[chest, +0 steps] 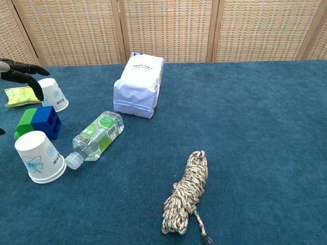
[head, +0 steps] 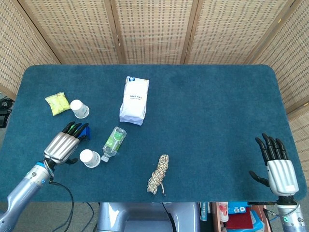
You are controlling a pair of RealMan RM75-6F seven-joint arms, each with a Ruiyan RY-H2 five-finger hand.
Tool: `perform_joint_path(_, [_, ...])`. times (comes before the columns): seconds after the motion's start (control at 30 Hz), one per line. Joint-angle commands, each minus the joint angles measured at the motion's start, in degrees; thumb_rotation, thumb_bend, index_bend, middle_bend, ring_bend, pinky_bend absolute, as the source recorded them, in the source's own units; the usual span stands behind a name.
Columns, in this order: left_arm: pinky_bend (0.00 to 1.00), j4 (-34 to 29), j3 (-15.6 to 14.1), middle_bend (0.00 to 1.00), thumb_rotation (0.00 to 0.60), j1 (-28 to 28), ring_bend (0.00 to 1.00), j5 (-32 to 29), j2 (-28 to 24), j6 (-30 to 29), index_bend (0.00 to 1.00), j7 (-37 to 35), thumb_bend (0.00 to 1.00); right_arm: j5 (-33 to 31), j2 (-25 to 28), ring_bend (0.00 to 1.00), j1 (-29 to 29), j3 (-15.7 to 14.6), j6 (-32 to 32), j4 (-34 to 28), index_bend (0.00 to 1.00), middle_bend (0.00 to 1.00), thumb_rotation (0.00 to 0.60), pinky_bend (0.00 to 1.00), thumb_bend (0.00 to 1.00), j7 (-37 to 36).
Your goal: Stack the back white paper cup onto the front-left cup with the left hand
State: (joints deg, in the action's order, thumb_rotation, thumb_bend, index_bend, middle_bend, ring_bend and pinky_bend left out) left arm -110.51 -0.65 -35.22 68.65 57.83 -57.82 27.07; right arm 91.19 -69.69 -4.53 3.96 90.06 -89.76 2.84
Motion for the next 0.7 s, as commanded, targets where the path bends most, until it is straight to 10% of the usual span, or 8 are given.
perform_joint_path(0.03, [0.00,-0.2,0.6,0.00,0.600,0.4,0.00,0.7,-0.4,-0.9,0.22,-1.2,0.21,0.0,0.0,0.00,0.0,0.0,0.0,0.0,0.00,0.00,0.600,0.00,0.04,0.0])
perform_joint_path(0.7, [0.00,16.2,11.9,0.00,0.600,-5.9,0.00,-18.9,7.1,-2.5,0.18,5.2,0.21,-0.7,-0.4,0.00,-0.6,-0.2,-1.8,0.5,0.00,0.00,0.600,0.00,0.04,0.4])
